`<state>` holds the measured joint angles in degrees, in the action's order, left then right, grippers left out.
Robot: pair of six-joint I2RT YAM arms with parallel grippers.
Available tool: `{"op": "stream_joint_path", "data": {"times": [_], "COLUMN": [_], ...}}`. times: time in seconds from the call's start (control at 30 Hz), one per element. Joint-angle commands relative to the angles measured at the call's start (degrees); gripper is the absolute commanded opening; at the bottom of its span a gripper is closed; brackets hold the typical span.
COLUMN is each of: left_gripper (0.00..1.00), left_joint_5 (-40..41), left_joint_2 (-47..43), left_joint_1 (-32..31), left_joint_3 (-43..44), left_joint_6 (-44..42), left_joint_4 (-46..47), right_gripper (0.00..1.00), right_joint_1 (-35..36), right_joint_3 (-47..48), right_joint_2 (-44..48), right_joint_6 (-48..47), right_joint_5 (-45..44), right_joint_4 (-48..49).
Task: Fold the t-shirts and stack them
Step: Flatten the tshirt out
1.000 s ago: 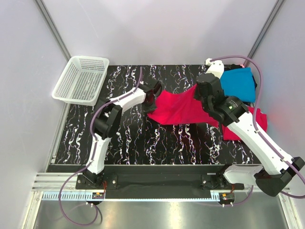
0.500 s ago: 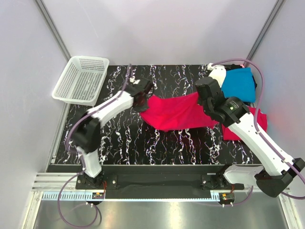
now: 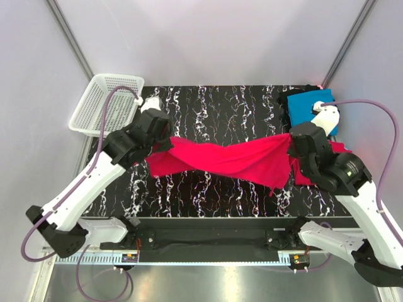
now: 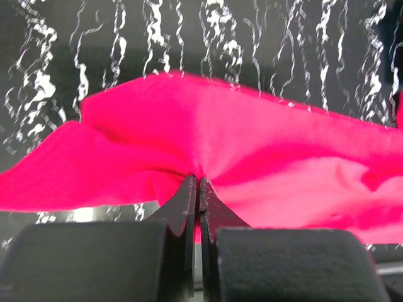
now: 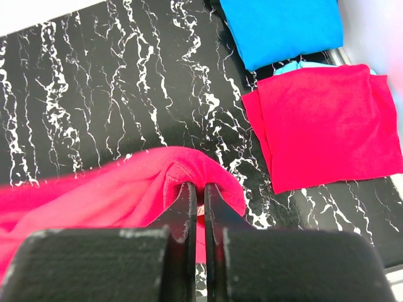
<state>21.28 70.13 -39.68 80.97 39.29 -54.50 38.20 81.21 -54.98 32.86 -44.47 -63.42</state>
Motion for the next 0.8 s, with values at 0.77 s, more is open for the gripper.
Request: {"op": "stream_joint_path", "data": {"times": [0.77], "left_gripper": [0.00], "left_joint_5": [10.46], "left_joint_2": [16.28], "left_joint_1": [8.31], "left_joint_3": [21.16], "left_joint_6": [-5.98], "left_joint_4": [5.72], "right_gripper": [0.00], "right_joint_1": [-4.27], "right_joint_3": [5.45], "right_joint_2": [-18.59], "right_joint_6": [-10.62], "right_joint_5": [-3.70], "right_joint_4": [20.27]}}
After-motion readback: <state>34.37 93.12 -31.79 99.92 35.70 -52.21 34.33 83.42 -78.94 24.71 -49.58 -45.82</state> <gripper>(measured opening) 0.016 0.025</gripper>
